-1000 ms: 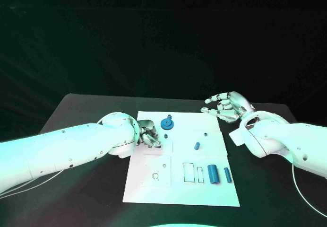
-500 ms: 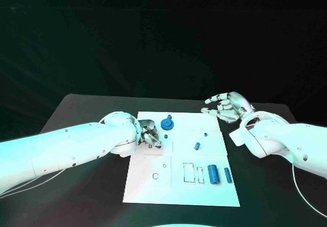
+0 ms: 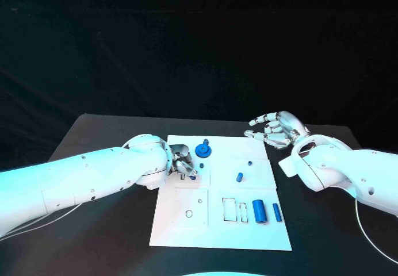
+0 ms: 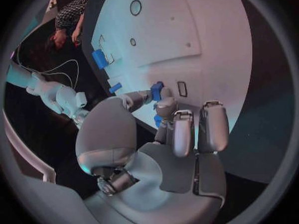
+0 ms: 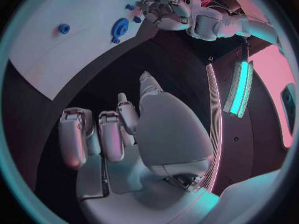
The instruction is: Assemble the parts on the task board
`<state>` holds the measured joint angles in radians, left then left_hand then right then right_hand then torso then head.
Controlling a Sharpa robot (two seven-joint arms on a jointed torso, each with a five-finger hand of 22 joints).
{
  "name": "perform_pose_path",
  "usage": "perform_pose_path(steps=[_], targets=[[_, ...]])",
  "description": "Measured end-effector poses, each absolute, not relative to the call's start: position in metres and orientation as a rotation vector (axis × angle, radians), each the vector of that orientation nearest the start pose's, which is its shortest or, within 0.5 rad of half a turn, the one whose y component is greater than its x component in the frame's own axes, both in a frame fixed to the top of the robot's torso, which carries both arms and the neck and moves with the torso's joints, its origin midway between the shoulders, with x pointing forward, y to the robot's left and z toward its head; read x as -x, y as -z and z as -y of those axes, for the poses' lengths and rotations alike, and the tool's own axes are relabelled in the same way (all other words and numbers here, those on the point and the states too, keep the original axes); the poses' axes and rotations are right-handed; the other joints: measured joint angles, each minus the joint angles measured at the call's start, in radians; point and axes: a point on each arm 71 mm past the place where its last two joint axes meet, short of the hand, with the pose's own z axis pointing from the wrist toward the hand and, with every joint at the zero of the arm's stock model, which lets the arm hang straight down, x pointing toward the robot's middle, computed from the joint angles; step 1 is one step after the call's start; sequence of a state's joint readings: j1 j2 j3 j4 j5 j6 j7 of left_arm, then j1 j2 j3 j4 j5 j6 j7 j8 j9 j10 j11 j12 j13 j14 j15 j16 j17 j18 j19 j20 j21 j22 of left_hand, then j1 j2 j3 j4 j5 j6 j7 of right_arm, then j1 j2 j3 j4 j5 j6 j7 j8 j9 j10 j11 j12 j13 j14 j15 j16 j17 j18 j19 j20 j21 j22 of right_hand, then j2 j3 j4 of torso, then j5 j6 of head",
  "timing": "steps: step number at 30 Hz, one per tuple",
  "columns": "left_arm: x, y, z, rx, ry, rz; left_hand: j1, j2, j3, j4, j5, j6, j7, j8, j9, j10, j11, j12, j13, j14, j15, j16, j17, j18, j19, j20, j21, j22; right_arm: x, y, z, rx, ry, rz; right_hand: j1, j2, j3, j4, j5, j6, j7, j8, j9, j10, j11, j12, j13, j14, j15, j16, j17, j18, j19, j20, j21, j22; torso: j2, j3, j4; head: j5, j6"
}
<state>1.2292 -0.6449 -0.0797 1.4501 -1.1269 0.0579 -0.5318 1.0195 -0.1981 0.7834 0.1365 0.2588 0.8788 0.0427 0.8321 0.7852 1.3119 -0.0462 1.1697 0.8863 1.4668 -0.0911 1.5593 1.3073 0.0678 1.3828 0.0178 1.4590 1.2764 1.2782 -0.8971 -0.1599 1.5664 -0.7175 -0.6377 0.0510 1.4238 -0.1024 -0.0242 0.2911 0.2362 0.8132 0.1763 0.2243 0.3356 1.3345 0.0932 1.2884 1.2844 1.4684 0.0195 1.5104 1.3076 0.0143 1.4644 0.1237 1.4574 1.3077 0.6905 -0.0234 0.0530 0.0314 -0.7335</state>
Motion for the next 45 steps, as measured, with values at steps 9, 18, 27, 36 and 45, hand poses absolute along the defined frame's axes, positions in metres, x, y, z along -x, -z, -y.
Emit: perform_pose_path(steps=[9,18,27,36,45], targets=[[-0.4873,0.2253,-0.1388,0.073,0.453,-2.266,-0.009,-0.002,-0.005,-0.006,0.0,0.005,-0.002,0.0,0.001,0.0,0.0,0.0,0.003,0.0,0.0,0.0,0.0,0.0,0.0,0.0,0.0,0.001,-0.4824,0.1785,0.2353,-0.574,-0.893,-1.523,0.0,0.0,0.0,0.0,0.0,0.0,0.0,0.0,0.0,0.0,0.0,0.0,0.0,0.0,0.0,0.0,0.0,0.0,0.0,0.0,0.0,0.0,0.0,-0.0008,0.0006,-0.001,-0.002],[-0.4877,0.2253,-0.1391,0.072,0.452,-2.269,-0.017,-0.001,-0.016,-0.017,-0.004,0.009,-0.005,0.0,0.004,0.004,-0.004,0.004,0.008,-0.004,-0.003,0.0,0.0,0.0,0.0,0.0,0.0,0.001,-0.4823,0.1785,0.2356,-0.574,-0.893,-1.522,0.0,0.0,0.0,0.0,0.0,0.0,0.0,0.0,0.0,0.0,0.0,0.0,0.0,0.0,0.0,-0.004,0.0,0.0,0.0,0.0,0.0,0.0,0.0,-0.0013,0.0007,-0.002,-0.003],[-0.4882,0.2256,-0.1395,0.073,0.451,-2.27,-0.041,0.001,-0.065,-0.002,-0.008,0.037,-0.027,-0.012,0.006,0.006,-0.006,0.004,0.013,0.0,-0.007,0.004,0.0,0.0,0.004,-0.004,0.0,0.002,-0.4823,0.1785,0.2356,-0.574,-0.893,-1.522,0.0,0.0,0.0,0.0,0.0,0.0,0.0,0.0,0.0,0.0,0.0,0.0,-0.001,0.0,0.0,-0.004,0.0,0.0,0.0,0.0,0.0,0.0,0.0,-0.0012,0.0004,-0.002,-0.004],[-0.4875,0.2262,-0.1378,0.069,0.456,-2.274,-0.051,0.002,-0.12,0.032,-0.012,0.051,-0.034,-0.016,0.011,0.006,-0.006,0.007,0.014,0.0,-0.007,0.004,0.0,0.0,0.004,-0.004,0.0,0.004,-0.4823,0.1784,0.2359,-0.574,-0.893,-1.521,0.0,0.0,0.0,0.0,0.0,0.0,0.0,0.0,0.0,0.0,0.0,0.0,-0.001,0.0,0.0,-0.004,0.0,0.0,0.0,0.0,0.0,0.0,0.0,-0.0008,0.0003,-0.003,-0.004],[-0.4872,0.2269,-0.1378,0.065,0.455,-2.281,-0.051,0.002,-0.131,0.037,-0.012,0.051,-0.034,-0.018,0.011,0.006,-0.006,0.007,0.016,0.0,-0.007,0.004,0.001,0.0,0.004,-0.004,0.0,0.004,-0.4823,0.1784,0.2362,-0.574,-0.892,-1.521,0.0,0.0,0.0,0.0,0.0,0.0,0.0,0.0,0.0,0.0,0.0,0.0,-0.001,0.0,0.0,-0.004,0.0,0.0,0.0,0.0,0.0,0.0,0.0,-0.001,0.0003,-0.003,-0.007]])
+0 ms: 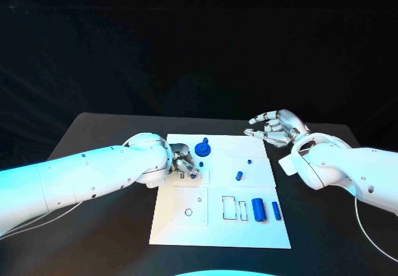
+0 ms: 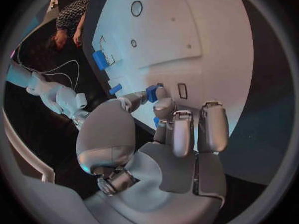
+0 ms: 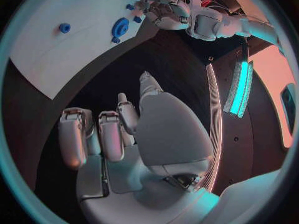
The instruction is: Assemble the parts on the task board
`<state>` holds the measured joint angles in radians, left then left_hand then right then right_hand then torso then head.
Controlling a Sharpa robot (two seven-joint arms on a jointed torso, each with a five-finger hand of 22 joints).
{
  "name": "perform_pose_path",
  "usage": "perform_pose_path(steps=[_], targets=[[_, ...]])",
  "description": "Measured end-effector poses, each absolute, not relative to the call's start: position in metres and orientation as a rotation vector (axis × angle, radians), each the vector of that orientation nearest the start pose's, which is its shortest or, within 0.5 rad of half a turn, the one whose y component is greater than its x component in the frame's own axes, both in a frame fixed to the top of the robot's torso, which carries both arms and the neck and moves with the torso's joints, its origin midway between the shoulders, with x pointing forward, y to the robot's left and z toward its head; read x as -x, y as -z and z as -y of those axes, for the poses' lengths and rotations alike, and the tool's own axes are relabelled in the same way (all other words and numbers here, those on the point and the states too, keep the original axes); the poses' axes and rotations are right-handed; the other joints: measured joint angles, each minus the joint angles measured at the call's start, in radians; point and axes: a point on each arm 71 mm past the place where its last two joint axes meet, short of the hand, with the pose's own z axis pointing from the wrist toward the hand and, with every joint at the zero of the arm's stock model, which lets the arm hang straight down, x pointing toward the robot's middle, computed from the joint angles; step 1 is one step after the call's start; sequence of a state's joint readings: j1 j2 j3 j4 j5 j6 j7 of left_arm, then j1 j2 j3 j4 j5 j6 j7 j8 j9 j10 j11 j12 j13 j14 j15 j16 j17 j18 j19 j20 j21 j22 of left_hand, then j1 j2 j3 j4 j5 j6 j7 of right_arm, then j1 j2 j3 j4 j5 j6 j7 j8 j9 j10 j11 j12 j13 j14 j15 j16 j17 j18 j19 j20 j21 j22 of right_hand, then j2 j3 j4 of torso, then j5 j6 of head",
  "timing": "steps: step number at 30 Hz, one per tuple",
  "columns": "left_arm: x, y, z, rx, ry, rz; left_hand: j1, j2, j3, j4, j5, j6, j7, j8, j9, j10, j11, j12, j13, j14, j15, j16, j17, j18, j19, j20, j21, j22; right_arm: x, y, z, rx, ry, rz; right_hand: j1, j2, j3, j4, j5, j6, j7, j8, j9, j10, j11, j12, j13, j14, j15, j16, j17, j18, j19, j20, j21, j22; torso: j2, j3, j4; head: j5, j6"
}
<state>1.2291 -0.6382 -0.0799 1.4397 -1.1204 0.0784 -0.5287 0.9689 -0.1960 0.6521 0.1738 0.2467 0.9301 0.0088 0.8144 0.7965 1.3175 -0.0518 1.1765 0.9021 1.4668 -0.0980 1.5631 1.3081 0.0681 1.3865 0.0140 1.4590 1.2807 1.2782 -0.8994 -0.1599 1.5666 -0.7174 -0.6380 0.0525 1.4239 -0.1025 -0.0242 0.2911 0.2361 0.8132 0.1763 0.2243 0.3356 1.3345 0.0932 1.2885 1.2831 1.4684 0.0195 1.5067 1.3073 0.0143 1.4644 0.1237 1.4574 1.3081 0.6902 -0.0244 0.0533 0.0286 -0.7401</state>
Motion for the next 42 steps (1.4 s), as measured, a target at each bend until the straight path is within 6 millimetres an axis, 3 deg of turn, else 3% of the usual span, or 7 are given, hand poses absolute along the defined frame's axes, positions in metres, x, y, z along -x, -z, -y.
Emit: perform_pose_path(steps=[23,35,42], targets=[[-0.4879,0.2285,-0.1417,0.064,0.445,-2.289,0.004,0.004,-0.011,0.0,-0.001,0.002,-0.002,0.001,0.003,0.0,0.0,0.0,0.002,0.0,0.0,0.0,0.0,0.0,0.0,0.0,0.0,0.001,-0.4823,0.1784,0.2366,-0.575,-0.892,-1.521,-0.005,0.005,0.0,0.0,0.0,0.0,0.0,0.0,0.0,0.0,0.0,0.0,0.0,0.0,0.0,0.0,0.001,0.0,0.0,0.0,0.0,0.0,0.0,-0.0004,0.0005,0.0,0.001],[-0.4892,0.2294,-0.1441,0.068,0.437,-2.29,-0.004,-0.004,-0.139,0.073,-0.014,0.007,0.0,0.001,0.012,0.0,0.0,0.004,0.006,0.0,0.0,0.004,0.0,0.0,0.0,0.0,0.0,0.002,-0.4823,0.1784,0.237,-0.575,-0.891,-1.52,-0.008,0.008,0.0,0.0,0.0,0.0,0.0,0.0,0.0,0.0,0.0,0.0,0.0,0.0,0.0,0.0,0.0,0.0,0.0,0.0,0.0,0.0,0.0,0.0002,-0.0001,0.0,0.002],[-0.4892,0.2294,-0.1441,0.068,0.437,-2.29,-0.005,-0.005,-0.207,0.116,-0.052,0.007,0.0,-0.006,0.015,0.0,0.0,0.004,0.009,0.0,0.0,0.004,0.0,0.0,0.0,0.0,0.0,0.003,-0.4823,0.1783,0.237,-0.574,-0.892,-1.52,-0.009,0.009,0.0,0.0,0.0,0.0,0.0,0.0,0.0,0.0,0.0,0.0,0.0,0.0,0.0,0.0,0.0,0.0,0.0,0.0,0.0,-0.001,0.0,0.0002,-0.0003,0.0,0.002]])
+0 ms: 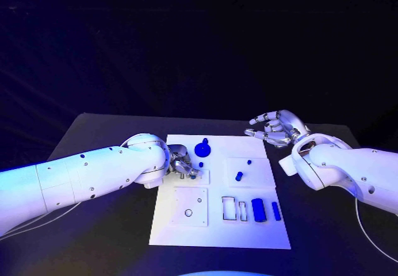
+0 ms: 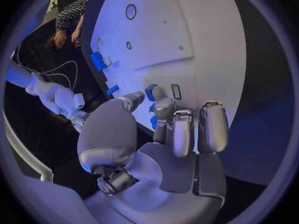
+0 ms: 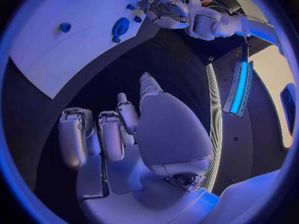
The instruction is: Assemble the parts on the task board
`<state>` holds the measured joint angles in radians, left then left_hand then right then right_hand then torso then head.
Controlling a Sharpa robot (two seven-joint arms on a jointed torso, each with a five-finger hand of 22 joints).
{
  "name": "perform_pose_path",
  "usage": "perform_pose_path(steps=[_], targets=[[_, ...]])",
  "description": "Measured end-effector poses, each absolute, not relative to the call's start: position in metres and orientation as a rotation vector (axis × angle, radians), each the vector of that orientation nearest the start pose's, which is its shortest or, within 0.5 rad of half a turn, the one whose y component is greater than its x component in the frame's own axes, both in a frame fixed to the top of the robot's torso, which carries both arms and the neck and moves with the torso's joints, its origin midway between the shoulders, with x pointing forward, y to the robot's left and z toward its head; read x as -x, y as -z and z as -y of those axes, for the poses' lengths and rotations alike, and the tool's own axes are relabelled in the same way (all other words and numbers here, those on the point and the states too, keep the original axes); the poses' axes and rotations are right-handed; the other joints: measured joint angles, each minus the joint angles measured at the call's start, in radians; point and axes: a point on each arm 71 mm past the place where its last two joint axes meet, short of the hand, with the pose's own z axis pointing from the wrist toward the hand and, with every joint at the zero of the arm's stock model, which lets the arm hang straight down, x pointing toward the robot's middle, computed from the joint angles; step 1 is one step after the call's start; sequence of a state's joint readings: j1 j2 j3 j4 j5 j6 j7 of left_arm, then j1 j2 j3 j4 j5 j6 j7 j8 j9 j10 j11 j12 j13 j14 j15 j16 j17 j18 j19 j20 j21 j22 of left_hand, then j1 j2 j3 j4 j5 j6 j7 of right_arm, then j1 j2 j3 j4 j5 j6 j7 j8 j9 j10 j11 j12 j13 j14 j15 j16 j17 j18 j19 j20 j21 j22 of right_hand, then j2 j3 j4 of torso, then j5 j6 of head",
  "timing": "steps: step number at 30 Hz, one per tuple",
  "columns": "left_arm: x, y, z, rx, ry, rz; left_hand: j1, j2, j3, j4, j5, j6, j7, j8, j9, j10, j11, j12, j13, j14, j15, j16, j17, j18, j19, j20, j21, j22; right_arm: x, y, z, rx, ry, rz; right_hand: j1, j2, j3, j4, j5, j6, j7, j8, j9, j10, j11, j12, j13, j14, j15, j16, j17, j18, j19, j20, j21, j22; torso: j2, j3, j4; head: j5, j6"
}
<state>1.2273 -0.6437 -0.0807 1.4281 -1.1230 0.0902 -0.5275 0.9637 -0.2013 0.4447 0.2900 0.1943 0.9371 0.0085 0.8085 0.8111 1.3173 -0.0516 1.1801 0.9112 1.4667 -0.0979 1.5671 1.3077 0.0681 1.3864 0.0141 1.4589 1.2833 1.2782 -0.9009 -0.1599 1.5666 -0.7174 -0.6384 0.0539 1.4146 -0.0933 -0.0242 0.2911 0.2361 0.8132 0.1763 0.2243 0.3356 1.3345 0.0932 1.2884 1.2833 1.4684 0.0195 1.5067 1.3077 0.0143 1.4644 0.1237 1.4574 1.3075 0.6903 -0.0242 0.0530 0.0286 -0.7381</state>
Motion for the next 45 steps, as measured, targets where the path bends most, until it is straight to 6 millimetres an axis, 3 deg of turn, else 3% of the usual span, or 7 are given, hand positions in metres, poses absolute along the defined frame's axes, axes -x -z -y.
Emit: perform_pose_path(steps=[16,27,32,35,38,40,45], targets=[[-0.489,0.226,-0.15,0.084,0.439,-2.283,-0.002,0.002,-0.021,0.003,-0.014,0.0,0.0,-0.006,0.001,0.0,0.0,0.0,0.001,0.0,0.0,0.0,0.0,0.0,0.004,-0.004,0.0,0.002,-0.482,0.178,0.237,-0.574,-0.891,-1.519,-0.005,0.005,-0.006,0.0,0.0,0.0,0.0,0.0,0.0,0.0,0.0,0.0,-0.001,0.0,0.0,0.0,0.0,0.0,0.0,0.0,0.0,0.0,0.0,-0.0006,0.0002,-0.001,0.001],[-0.497,0.201,-0.157,0.134,0.478,-2.24,-0.008,0.003,-0.041,0.002,-0.014,-0.001,0.001,-0.008,0.001,-0.007,0.002,-0.01,-0.023,0.0,0.0,0.0,0.0,0.0,0.004,-0.004,-0.004,-0.009,-0.483,0.178,0.237,-0.574,-0.89,-1.518,-0.009,0.001,-0.006,0.0,0.0,0.0,0.0,0.0,0.0,0.0,0.0,0.0,-0.001,0.0,0.0,0.0,0.0,0.0,0.0,0.0,0.0,0.0,0.0,-0.0004,0.0007,0.0,0.008],[-0.506,0.186,-0.166,0.18,0.488,-2.222,-0.002,0.008,-0.077,0.0,-0.014,-0.041,0.026,-0.042,-0.004,-0.063,0.018,-0.058,-0.09,0.0,0.004,-0.019,0.0,0.0,-0.033,0.01,-0.032,-0.061,-0.484,0.179,0.238,-0.574,-0.888,-1.517,-0.009,0.001,-0.006,0.0,0.0,0.0,0.0,0.0,0.0,0.0,0.0,0.0,-0.001,0.0,0.0,0.0,0.0,0.0,0.0,0.0,0.0,0.0,-0.001,0.0007,0.0003,0.002,0.011],[-0.515,0.177,-0.175,0.217,0.483,-2.211,0.044,0.019,-0.097,0.0,-0.014,-0.105,0.058,-0.114,-0.043,-0.112,0.047,-0.101,-0.155,0.0,0.033,-0.026,0.0,0.0,-0.054,0.025,-0.046,-0.086,-0.484,0.179,0.239,-0.575,-0.886,-1.516,-0.009,0.001,-0.006,0.0,0.0,0.0,0.0,0.0,0.0,0.0,0.0,0.0,-0.001,0.0,0.0,0.0,0.0,0.0,0.0,0.0,0.0,0.001,-0.001,0.001,0.0003,0.002,0.012],[-0.523,0.173,-0.183,0.252,0.469,-2.204,0.077,0.028,-0.11,0.0,-0.009,-0.13,0.083,-0.168,-0.08,-0.129,0.064,-0.106,-0.175,-0.001,0.049,-0.026,0.0,0.0,-0.06,0.037,-0.046,-0.09,-0.484,0.179,0.239,-0.575,-0.884,-1.516,-0.009,0.001,-0.006,0.0,0.0,0.0,0.0,0.0,0.0,0.0,0.0,0.0,-0.001,0.0,0.0,0.0,0.0,0.0,0.0,0.0,0.0,0.001,-0.001,0.0011,0.0002,0.003,0.012],[-0.527,0.172,-0.187,0.268,0.462,-2.202,0.086,0.031,-0.11,0.0,-0.009,-0.133,0.086,-0.183,-0.093,-0.133,0.068,-0.106,-0.18,0.0,0.05,-0.026,0.0,0.0,-0.057,0.04,-0.046,-0.091,-0.485,0.179,0.24,-0.576,-0.883,-1.515,-0.009,0.001,-0.006,0.0,0.0,0.0,0.0,0.0,0.0,0.0,0.0,0.0,-0.001,0.0,0.0,0.0,0.0,0.0,0.0,0.0,0.0,0.001,-0.001,0.001,0.0002,0.003,0.012],[-0.537,0.171,-0.19,0.292,0.443,-2.2,0.09,0.035,-0.112,-0.003,-0.009,-0.133,0.086,-0.183,-0.097,-0.133,0.068,-0.106,-0.181,0.0,0.05,-0.026,0.0,0.0,-0.057,0.04,-0.046,-0.091,-0.485,0.179,0.24,-0.576,-0.881,-1.515,-0.009,0.001,-0.006,0.0,0.0,0.0,0.0,0.0,0.0,0.0,0.0,0.0,-0.001,0.0,0.0,0.0,0.0,0.0,0.0,0.0,0.0,0.0,0.0,0.0,0.0002,0.003,0.013]])
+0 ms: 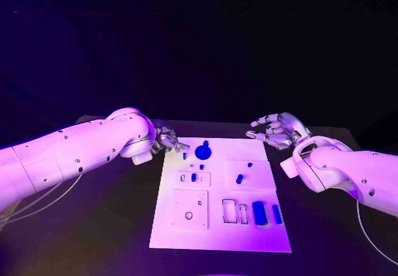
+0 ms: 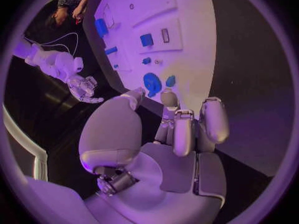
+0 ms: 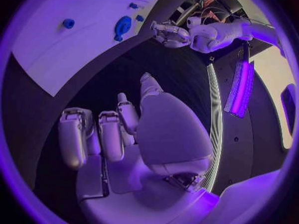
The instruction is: Assemble the parts on the task board
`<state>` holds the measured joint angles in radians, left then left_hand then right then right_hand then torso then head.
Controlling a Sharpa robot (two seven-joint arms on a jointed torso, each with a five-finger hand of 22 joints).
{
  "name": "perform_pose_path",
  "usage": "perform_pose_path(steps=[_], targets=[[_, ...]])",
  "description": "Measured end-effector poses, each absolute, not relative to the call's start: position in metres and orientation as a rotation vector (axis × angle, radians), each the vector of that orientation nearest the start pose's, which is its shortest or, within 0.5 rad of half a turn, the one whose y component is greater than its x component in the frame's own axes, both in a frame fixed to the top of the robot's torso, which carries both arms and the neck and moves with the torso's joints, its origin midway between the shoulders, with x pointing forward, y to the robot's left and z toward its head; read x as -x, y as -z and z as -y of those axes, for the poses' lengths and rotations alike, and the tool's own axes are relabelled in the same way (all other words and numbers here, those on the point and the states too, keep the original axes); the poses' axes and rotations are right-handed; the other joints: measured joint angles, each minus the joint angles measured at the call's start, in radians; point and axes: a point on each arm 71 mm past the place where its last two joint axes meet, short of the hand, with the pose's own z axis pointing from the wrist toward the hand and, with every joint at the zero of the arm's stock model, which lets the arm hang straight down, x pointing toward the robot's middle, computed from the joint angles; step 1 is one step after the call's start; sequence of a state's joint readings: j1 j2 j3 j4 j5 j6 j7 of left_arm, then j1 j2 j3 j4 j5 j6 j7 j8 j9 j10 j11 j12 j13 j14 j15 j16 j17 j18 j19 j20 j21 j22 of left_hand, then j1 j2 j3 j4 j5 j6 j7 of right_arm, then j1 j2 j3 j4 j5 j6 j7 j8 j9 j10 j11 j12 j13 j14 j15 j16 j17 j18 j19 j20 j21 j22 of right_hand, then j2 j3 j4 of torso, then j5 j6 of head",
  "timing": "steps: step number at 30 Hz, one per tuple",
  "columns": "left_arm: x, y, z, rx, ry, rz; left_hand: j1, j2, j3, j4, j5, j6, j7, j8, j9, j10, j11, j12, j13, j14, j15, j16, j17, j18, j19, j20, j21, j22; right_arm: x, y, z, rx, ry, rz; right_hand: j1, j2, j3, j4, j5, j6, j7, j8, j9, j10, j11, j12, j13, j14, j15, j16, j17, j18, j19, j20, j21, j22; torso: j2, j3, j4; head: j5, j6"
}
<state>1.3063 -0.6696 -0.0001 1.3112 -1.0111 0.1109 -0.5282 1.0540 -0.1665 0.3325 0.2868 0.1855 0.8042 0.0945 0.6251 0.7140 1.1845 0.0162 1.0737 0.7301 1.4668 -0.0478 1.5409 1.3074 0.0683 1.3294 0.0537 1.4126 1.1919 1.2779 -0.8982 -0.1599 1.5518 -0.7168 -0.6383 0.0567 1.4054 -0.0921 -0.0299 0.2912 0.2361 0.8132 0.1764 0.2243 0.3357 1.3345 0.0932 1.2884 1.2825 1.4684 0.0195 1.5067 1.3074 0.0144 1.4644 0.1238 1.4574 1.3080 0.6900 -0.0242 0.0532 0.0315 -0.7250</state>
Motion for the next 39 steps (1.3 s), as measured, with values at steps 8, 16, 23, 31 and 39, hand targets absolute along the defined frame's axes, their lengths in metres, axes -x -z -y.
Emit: perform_pose_path(steps=[8,16,23,31,39], targets=[[-0.552,0.174,-0.192,0.308,0.402,-2.204,0.0,0.0,-0.003,0.003,0.0,0.0,0.0,-0.005,-0.002,0.0,0.0,0.0,0.001,0.0,0.0,0.0,0.0,0.0,0.0,0.0,0.0,0.001,-0.485,0.179,0.239,-0.576,-0.883,-1.515,-0.005,0.005,0.0,0.0,0.0,-0.004,-0.004,0.0,0.0,0.0,0.0,0.0,0.0,0.0,0.0,0.0,0.0,0.0,0.0,0.0,0.0,0.0,0.0,-0.0004,0.0007,0.002,0.0],[-0.562,0.18,-0.188,0.301,0.368,-2.226,0.0,0.0,-0.006,0.006,0.0,0.0,0.0,-0.005,-0.004,0.0,0.0,0.0,0.001,0.0,0.0,0.0,0.0,0.0,0.0,0.0,0.0,0.002,-0.485,0.179,0.238,-0.575,-0.885,-1.516,-0.005,0.005,0.0,0.0,0.0,-0.004,-0.004,0.0,0.0,0.0,0.0,0.0,0.0,0.0,0.0,0.0,0.0,0.0,0.0,0.0,0.0,0.0,0.001,-0.0007,-0.0001,0.004,-0.001],[-0.566,0.185,-0.184,0.29,0.352,-2.248,0.0,0.0,-0.006,0.006,0.0,0.0,0.0,-0.01,-0.008,0.0,0.0,0.0,0.006,0.0,0.0,0.0,0.0,0.0,-0.004,0.004,0.0,0.002,-0.485,0.179,0.237,-0.574,-0.887,-1.516,-0.005,0.005,0.0,0.0,0.0,-0.004,-0.004,0.0,0.0,0.0,0.0,0.0,0.0,0.0,0.0,0.0,0.001,0.0,0.0,0.0,0.0,0.0,0.002,-0.001,-0.0008,0.004,-0.001],[-0.568,0.188,-0.182,0.285,0.347,-2.27,0.0,0.0,-0.014,0.008,0.0,0.0,0.0,-0.01,-0.012,-0.004,0.004,0.0,0.005,-0.004,0.003,0.0,0.0,0.0,0.0,0.007,0.0,0.001,-0.485,0.179,0.236,-0.572,-0.89,-1.517,-0.005,0.005,0.0,0.0,0.0,-0.004,-0.004,0.0,0.0,0.0,0.0,0.0,-0.001,0.0,0.0,0.0,0.001,0.0,0.0,0.0,0.0,0.0,0.002,-0.0006,-0.0012,0.004,-0.003],[-0.568,0.193,-0.179,0.272,0.344,-2.301,0.0,0.0,-0.017,0.006,0.0,0.0,0.0,-0.014,-0.014,-0.004,0.004,0.0,0.004,-0.004,0.003,0.0,0.0,0.0,0.0,0.007,0.0,0.0,-0.485,0.179,0.234,-0.571,-0.893,-1.518,-0.005,0.005,0.0,0.0,0.0,-0.004,-0.004,0.0,0.0,0.0,0.0,0.0,-0.002,0.0,0.0,0.0,0.001,0.0,0.0,0.0,0.0,0.0,0.002,-0.0006,-0.0011,0.001,-0.004]])
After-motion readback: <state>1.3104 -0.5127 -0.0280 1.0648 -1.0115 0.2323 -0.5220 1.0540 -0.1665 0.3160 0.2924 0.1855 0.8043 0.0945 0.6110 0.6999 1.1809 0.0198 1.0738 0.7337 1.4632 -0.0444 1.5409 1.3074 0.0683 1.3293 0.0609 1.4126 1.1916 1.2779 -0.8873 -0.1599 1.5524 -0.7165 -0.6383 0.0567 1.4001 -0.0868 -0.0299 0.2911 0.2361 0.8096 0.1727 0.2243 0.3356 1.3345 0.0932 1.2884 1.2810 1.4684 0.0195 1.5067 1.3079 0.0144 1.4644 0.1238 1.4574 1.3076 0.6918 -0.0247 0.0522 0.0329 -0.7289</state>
